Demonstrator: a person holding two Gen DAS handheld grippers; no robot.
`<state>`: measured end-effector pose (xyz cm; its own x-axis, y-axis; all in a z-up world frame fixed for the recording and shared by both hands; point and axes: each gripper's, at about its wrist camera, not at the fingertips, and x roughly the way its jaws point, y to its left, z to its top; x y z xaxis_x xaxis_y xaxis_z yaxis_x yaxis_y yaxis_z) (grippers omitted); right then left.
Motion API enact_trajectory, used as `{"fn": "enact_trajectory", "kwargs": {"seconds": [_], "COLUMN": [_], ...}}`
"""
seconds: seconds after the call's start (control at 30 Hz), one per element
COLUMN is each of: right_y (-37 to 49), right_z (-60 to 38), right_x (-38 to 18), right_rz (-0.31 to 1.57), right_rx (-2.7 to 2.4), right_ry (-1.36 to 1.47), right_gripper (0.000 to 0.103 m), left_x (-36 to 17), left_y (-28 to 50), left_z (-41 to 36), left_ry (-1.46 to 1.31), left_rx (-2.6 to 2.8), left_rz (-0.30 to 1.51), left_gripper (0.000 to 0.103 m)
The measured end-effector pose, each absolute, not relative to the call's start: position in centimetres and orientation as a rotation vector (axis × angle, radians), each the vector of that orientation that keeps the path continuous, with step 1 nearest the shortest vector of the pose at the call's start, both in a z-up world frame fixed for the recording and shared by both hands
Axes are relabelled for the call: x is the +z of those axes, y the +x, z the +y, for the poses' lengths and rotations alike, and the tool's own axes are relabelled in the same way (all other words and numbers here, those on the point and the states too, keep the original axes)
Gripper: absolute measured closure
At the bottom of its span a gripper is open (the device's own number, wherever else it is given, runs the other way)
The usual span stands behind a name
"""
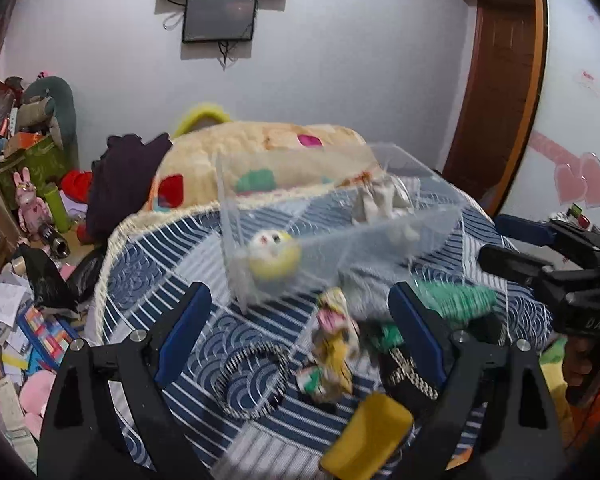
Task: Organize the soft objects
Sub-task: 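Grasp the green knitted cloth with the right tool while the left tool grasps the yellow printed cloth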
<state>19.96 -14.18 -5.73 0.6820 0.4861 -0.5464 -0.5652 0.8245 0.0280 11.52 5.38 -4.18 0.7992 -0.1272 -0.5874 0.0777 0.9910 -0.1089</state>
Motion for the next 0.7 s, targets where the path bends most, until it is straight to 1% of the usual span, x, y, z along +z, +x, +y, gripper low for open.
{"fn": "enact_trajectory", "kwargs": {"seconds": [0.27,0.3,0.37,0.43,0.47,0.53,0.57,0.63,0.67,0.7], "right_y": [20.6,20.5,20.6,20.4,20.5,20.3,20.3,20.1,20.0,19.9], "right_z": [-13.2,-13.0,-12.9,-12.9,-13.0,-12.9,-13.0,-13.1,-13.0,-13.1], "right_x": [-9.3,-9.4,-9.7,-9.7,-9.7,-9.8,-9.9,-10.0,-10.1,-10.2], "right_rz": [0.67,0.671,0.671,0.669,0.672,0.68,0.681,0.679,0.679,0.677], "right_rx": [0.62,0.615,0.61,0.603,0.602,0.607,0.605,0.604,0.603,0.603], "right_ry": [-0.166,-0.17,-0.176,-0.18,-0.18,-0.176,-0.175,-0.179,-0.18,-0.184], "right_gripper": [0.037,0.037,0.041,0.051,0.053,0.061,0.062,0.068,0.069,0.074], "left_x": [-7.2,-7.4,-7.8,-8.2,-8.3,-8.6,-8.7,-8.8,-8.9,-9.0], "left_y": [10.7,10.8,10.9,11.2,11.3,11.5,11.6,11.6,11.7,11.7], "left_z": [4.3,4.2,4.2,4.2,4.2,4.1,4.0,3.8,3.8,3.7], "left_ry": [-0.065,-0.064,-0.071,-0.082,-0.091,-0.095,-0.092,-0.089,-0.089,-0.089], "left_rx": [-0.127,-0.126,-0.129,-0.143,-0.154,-0.166,-0.172,-0.179,-0.187,-0.194], "left_rz": [0.688,0.691,0.699,0.712,0.718,0.724,0.726,0.731,0.734,0.737], "left_gripper": [0.012,0.014,0.022,0.034,0.037,0.051,0.055,0.07,0.073,0.079]}}
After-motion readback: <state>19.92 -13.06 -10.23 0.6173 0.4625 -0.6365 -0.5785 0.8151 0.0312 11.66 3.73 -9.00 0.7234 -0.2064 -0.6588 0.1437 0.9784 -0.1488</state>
